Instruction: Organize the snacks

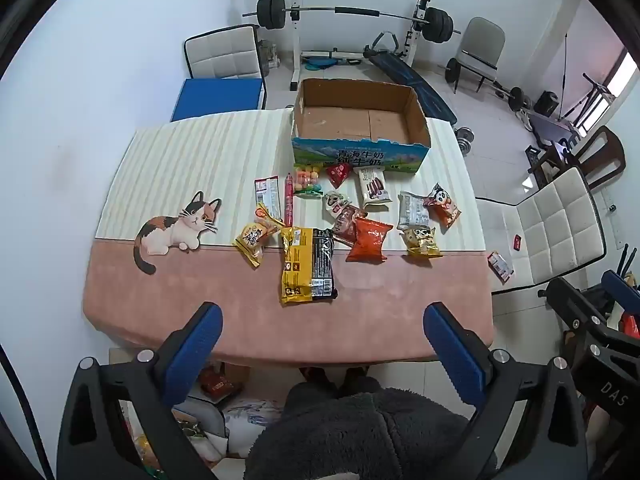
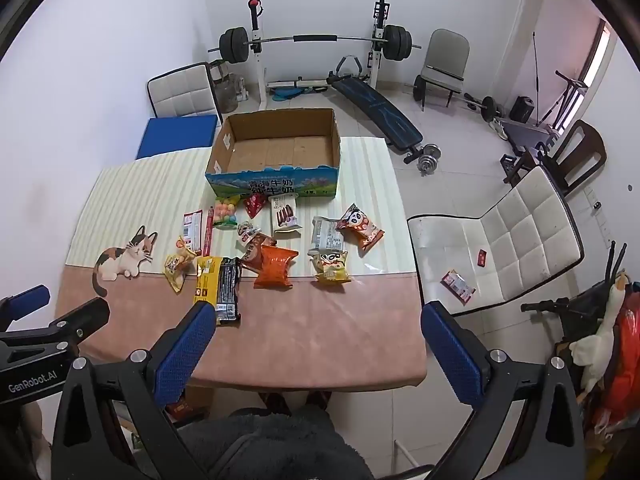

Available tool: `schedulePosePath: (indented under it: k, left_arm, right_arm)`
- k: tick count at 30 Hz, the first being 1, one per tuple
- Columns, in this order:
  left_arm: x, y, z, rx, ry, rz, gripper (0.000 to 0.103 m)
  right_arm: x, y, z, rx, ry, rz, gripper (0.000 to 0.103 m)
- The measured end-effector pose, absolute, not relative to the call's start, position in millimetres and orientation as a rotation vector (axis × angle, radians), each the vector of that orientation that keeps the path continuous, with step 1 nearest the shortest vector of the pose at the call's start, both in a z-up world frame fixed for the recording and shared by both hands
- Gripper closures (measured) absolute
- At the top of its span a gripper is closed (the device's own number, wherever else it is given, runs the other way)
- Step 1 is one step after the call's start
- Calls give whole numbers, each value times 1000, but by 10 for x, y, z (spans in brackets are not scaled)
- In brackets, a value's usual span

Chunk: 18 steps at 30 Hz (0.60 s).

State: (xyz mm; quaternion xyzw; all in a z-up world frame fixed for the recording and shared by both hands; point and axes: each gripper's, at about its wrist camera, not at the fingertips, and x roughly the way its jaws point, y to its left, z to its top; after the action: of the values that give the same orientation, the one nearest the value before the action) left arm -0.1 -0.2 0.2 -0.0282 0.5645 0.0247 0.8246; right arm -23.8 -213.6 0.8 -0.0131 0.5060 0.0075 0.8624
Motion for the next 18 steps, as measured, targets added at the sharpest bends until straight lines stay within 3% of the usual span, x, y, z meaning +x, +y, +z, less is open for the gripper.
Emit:
schedulePosePath:
  k: [18]
  left_arm:
    - [-17, -38, 46, -63, 1193, 48, 0]
  right_arm:
    - [-302, -2182, 50, -19, 1047, 9, 0]
